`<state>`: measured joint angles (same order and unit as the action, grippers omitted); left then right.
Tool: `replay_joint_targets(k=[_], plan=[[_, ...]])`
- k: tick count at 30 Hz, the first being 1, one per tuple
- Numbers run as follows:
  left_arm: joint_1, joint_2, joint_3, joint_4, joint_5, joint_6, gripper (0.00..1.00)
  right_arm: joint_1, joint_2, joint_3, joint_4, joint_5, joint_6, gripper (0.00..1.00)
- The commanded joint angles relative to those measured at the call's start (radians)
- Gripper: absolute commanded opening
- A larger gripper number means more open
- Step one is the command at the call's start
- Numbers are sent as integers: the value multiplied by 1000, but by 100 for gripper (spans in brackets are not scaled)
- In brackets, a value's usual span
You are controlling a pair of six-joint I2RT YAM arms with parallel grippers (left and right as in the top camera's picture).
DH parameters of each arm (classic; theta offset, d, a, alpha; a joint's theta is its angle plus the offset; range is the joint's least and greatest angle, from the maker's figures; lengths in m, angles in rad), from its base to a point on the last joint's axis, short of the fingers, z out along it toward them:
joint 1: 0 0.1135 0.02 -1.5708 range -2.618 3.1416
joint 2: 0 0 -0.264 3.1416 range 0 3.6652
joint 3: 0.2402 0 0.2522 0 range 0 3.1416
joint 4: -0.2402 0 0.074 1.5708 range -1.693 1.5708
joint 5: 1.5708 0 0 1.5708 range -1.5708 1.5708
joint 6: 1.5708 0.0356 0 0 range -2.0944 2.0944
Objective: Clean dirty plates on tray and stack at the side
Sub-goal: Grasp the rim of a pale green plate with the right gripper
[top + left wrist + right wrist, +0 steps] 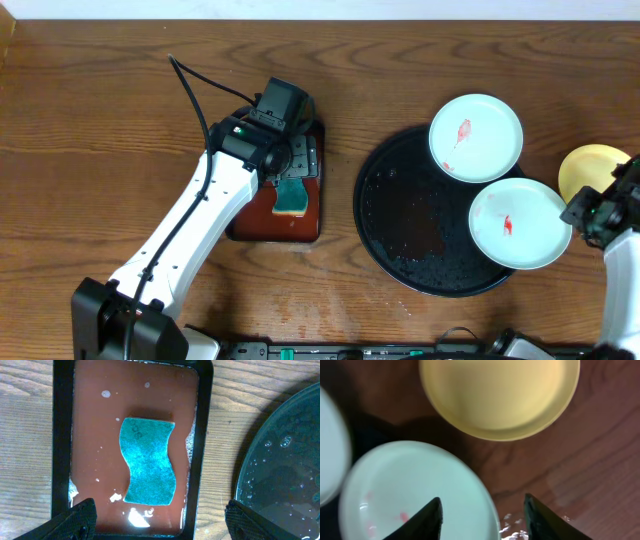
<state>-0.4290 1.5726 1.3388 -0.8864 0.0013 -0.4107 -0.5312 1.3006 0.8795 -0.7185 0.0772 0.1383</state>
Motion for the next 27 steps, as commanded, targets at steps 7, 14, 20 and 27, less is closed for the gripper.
replay_joint_targets(k=[7, 14, 20, 27], plan=[[2, -9, 8, -2, -1, 9, 83, 6, 193, -11, -26, 14, -10, 51], [2, -9, 8, -3, -1, 9, 83, 3, 172, -9, -90, 39, 33, 1], [2, -9, 8, -3, -1, 9, 83, 5, 42, -9, -169, 6, 69, 1], [2, -9, 8, -3, -1, 9, 83, 50, -154, -9, -182, -305, 85, 1]])
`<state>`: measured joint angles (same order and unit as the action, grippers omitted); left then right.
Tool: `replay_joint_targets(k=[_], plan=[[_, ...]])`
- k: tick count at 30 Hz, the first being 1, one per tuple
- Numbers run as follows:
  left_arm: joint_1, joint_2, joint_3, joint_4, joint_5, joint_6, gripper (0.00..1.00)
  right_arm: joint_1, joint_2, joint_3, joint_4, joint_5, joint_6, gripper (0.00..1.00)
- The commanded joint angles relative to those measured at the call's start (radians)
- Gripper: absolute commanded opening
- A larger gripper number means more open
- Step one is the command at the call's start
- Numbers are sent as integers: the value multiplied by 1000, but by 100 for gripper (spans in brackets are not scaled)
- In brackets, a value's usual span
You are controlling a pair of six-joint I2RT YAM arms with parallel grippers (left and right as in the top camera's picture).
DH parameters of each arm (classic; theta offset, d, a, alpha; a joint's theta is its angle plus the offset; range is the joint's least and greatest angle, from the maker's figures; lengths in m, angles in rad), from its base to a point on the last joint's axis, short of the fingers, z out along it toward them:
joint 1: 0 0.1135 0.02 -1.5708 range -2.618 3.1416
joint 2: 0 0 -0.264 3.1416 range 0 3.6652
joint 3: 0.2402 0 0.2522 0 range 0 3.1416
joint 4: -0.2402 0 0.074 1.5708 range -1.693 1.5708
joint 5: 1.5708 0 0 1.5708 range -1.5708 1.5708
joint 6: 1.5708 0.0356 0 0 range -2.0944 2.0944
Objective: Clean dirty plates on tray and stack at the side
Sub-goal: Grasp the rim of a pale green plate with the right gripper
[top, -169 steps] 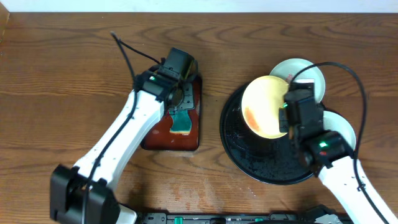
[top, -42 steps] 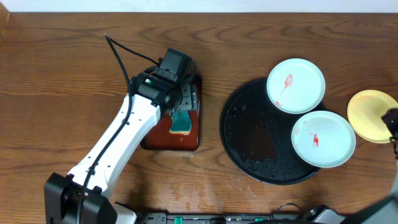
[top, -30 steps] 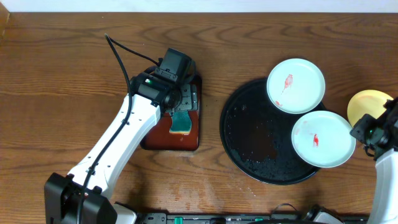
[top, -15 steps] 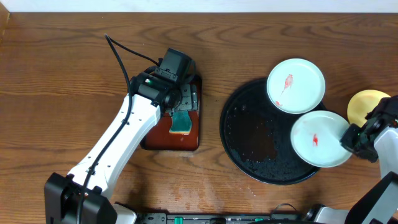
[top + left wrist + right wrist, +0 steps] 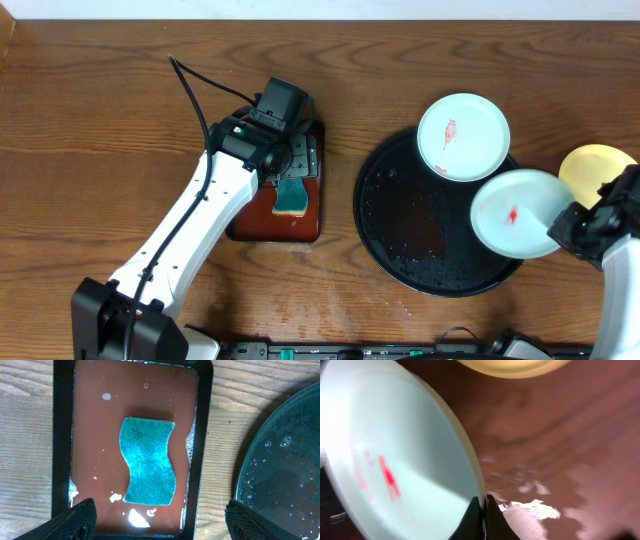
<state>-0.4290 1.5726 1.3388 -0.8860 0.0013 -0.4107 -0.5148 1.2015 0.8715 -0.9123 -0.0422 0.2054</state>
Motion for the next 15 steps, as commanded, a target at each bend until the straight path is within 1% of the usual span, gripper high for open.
replay_joint_targets(k=[1, 3, 8, 12, 15], plan=[[2, -9, 8, -3, -1, 9, 83, 51, -69, -1, 20, -230, 2, 1], [2, -9, 8, -3, -1, 9, 83, 103, -84, -1, 36, -286, -44, 1], [2, -9, 8, -3, -1, 10, 83, 278, -45, -24, 64, -238, -62, 1], [2, -9, 8, -3, -1, 9, 83, 421, 42, -89, 144, -220, -55, 1], [2, -9, 8, -3, -1, 9, 83, 493, 131, -134, 214, -126, 0, 1]])
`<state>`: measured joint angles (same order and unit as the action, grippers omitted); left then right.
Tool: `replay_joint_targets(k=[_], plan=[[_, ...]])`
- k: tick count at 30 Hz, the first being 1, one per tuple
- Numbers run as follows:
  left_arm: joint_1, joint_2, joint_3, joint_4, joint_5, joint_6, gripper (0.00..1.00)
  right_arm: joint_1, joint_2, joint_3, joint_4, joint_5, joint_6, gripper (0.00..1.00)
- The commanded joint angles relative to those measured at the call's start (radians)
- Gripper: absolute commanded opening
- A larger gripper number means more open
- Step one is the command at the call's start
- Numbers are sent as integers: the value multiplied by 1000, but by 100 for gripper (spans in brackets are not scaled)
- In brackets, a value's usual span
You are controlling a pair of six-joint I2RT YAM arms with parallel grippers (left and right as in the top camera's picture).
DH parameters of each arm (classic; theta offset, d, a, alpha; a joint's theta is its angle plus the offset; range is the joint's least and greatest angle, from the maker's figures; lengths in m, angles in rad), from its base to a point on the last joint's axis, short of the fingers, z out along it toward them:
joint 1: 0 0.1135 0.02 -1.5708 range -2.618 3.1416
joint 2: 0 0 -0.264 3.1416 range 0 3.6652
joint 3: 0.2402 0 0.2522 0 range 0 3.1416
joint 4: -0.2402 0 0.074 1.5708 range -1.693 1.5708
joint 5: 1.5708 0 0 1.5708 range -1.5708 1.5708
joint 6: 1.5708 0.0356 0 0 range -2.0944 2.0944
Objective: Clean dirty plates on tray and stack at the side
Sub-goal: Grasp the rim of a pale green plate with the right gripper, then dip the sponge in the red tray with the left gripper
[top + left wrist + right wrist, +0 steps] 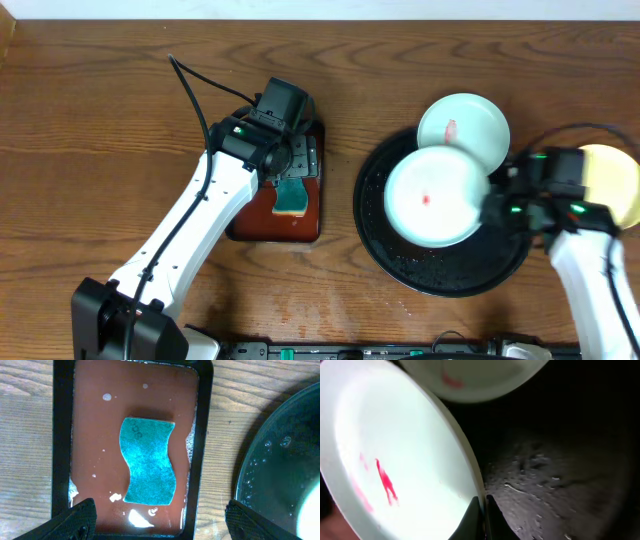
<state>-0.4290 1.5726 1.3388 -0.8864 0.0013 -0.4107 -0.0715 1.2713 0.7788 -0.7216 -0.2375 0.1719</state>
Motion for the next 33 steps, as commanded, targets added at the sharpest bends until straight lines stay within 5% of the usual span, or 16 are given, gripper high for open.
replay_joint_targets(k=[1, 7, 10, 12, 25, 33], plan=[[2, -9, 8, -3, -1, 9, 83, 62, 92, -49, 39, 89, 45, 1], [2, -9, 8, -3, -1, 9, 83, 68, 199, -48, 105, 116, 44, 2], [2, -9, 8, -3, 0, 9, 83, 65, 185, -21, 94, 114, 26, 27], [2, -9, 8, -3, 0, 9, 83, 65, 161, 12, 61, 99, -5, 31], [3, 117, -168, 158, -14, -8, 81, 100, -56, 80, 3, 41, -72, 34], [10, 357, -181, 296, 86, -83, 59, 100, -54, 79, 3, 42, -37, 33]])
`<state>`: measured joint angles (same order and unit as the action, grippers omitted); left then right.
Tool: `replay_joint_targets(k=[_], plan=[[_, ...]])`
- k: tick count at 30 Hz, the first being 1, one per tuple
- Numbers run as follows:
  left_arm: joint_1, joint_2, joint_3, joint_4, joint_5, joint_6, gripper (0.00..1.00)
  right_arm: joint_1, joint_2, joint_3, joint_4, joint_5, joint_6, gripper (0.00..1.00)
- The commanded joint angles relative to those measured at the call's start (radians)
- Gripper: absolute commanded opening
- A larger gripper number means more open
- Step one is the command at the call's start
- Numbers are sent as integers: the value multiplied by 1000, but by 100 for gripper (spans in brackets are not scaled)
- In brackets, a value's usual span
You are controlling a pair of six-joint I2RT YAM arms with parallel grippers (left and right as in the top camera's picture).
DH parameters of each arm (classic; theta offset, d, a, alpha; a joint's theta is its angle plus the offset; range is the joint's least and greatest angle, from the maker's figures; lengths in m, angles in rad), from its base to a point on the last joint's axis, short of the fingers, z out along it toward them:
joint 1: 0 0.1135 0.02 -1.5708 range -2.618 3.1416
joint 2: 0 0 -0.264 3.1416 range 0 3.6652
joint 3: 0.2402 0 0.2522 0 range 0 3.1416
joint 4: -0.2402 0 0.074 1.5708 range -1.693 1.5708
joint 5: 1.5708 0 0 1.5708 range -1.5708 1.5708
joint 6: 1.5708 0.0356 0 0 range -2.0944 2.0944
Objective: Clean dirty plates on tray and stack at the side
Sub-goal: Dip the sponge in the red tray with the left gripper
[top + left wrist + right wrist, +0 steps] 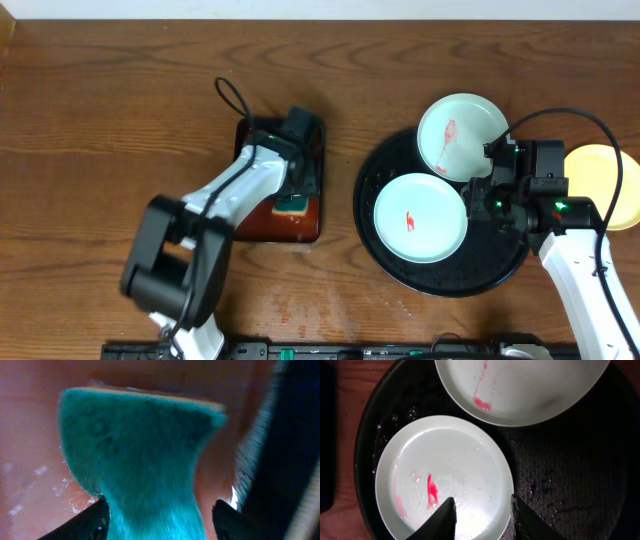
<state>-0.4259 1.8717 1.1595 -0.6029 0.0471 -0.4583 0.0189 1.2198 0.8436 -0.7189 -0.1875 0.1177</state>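
A teal sponge [135,445] lies in soapy brown water in the small black dish [272,236]. My left gripper [160,522] is low over it, open, one finger on each side of the sponge. A pale green plate with a red smear [440,477] lies flat in the middle of the round black tray [500,268]. My right gripper [482,520] hangs open just above that plate's right part, holding nothing. A second smeared plate [462,137] rests on the tray's far rim.
A yellow plate [608,182] sits on the wooden table right of the tray, partly hidden by my right arm. The round tray's floor [580,470] is wet. The dish's black rim [295,435] stands close to the right of the sponge.
My right gripper has opened and the smeared plate, held tilted by its rim before, now lies flat on the tray. My left gripper has come down from high over the dish to straddle the sponge.
My right gripper first stood open at the plate on the tray's right edge, then was shut on its rim with the plate raised. Later it held the plate over the tray's middle, where it now lies released. The left gripper stayed high above the sponge until now.
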Motion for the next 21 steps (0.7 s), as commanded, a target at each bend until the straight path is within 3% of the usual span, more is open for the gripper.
replay_joint_targets(k=[1, 2, 5, 11, 12, 14, 16, 21], plan=[[8, 86, -2, 15, 42, -43, 48, 9, -3, 14, -4, -8, 20, 33], [9, 103, -2, 18, 46, -45, 32, 9, -3, 14, -9, -7, 20, 33], [14, 122, -2, 25, 66, -44, 8, 6, -2, 14, -32, 21, 28, 34], [38, 66, 24, -24, 65, -11, 8, -29, -2, 14, -43, 112, 98, 30], [43, 51, 29, -36, 65, -2, 13, -37, -2, 14, -40, 111, 100, 29], [53, 16, 34, -51, 65, 21, 38, -61, -2, 14, -40, 112, 99, 29], [56, -6, 34, -51, 65, 24, 51, -82, -2, 13, -44, 112, 99, 29], [53, 1, 28, -47, 65, 27, 55, -140, 14, 11, -63, 111, 99, 29]])
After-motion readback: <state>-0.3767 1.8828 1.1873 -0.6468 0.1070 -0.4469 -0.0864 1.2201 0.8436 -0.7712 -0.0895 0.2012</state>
